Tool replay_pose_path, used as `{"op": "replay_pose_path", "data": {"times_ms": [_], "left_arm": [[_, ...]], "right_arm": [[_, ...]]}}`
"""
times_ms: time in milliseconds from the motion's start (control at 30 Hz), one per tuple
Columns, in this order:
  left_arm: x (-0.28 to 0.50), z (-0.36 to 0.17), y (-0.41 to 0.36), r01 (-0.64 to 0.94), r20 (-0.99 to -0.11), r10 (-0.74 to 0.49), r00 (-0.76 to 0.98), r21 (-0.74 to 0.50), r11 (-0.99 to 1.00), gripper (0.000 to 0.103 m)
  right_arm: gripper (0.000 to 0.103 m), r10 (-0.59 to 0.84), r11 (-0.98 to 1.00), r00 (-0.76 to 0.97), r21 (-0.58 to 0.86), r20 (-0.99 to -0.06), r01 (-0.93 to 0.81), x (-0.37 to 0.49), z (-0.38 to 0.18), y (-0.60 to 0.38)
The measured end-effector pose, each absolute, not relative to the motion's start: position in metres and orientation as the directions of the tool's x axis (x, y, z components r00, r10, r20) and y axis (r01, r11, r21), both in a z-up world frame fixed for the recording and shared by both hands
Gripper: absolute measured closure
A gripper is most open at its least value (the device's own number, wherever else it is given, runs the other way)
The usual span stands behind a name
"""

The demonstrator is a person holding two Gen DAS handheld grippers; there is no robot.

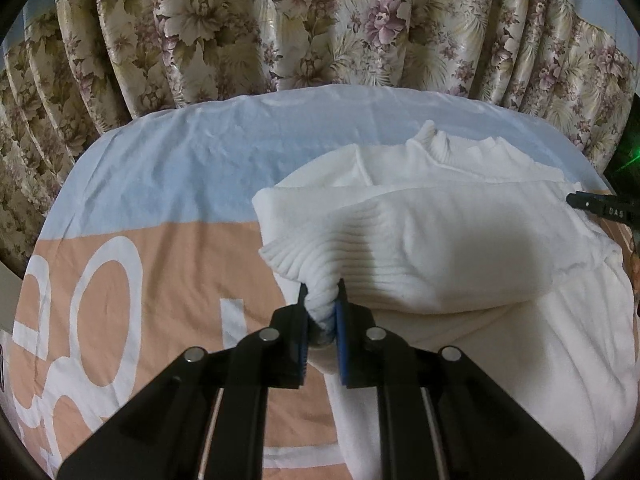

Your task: Fold small clothes

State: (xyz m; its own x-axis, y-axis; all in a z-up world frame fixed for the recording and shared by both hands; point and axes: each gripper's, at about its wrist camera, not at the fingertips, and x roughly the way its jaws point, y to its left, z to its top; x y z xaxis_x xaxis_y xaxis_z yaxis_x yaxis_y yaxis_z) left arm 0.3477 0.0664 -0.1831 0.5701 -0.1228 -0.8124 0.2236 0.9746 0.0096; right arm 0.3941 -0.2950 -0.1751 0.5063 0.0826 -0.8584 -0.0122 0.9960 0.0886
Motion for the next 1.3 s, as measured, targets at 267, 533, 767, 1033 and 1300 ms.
{"op": "replay_pose_path", "data": {"times_ms": [267,533,767,1033,1300], "left_arm": [[0.345,-0.17,0.069,0.255,-0.811,-0.188,0.554,-0.049,0.966,0.087],[0.334,-0.168,0.105,0.139,-0.815,-0.052,0.577,0.036,0.99,0.033],[0.349,-0.141,0.081,0.192,-0.789,-0.145,0.598,-0.034,0.981,0.033],[0.385,-0.184,0.019,0.307,-0.847,-0.226,0.481,-0.079,0.948,0.045],[0.388,-0.188,0.047,0.286,-0.848,-0.231,0.477,-0.099,0.953,0.069]], "right_arm": [[0.096,0.128,0.984,0.601,0.176,-0.789,0.021,0.39,-0.162,-0.321],[0.091,0.165,0.98,0.587,0.201,-0.792,-0.003,0.39,-0.161,-0.327],[0.089,0.156,0.984,0.626,0.173,-0.764,-0.034,0.361,-0.132,-0.31],[0.089,0.144,0.986,0.567,0.072,-0.811,-0.148,0.334,-0.149,-0.259],[0.096,0.08,0.985,0.556,-0.02,-0.828,-0.171,0.3,-0.175,-0.268]]}}
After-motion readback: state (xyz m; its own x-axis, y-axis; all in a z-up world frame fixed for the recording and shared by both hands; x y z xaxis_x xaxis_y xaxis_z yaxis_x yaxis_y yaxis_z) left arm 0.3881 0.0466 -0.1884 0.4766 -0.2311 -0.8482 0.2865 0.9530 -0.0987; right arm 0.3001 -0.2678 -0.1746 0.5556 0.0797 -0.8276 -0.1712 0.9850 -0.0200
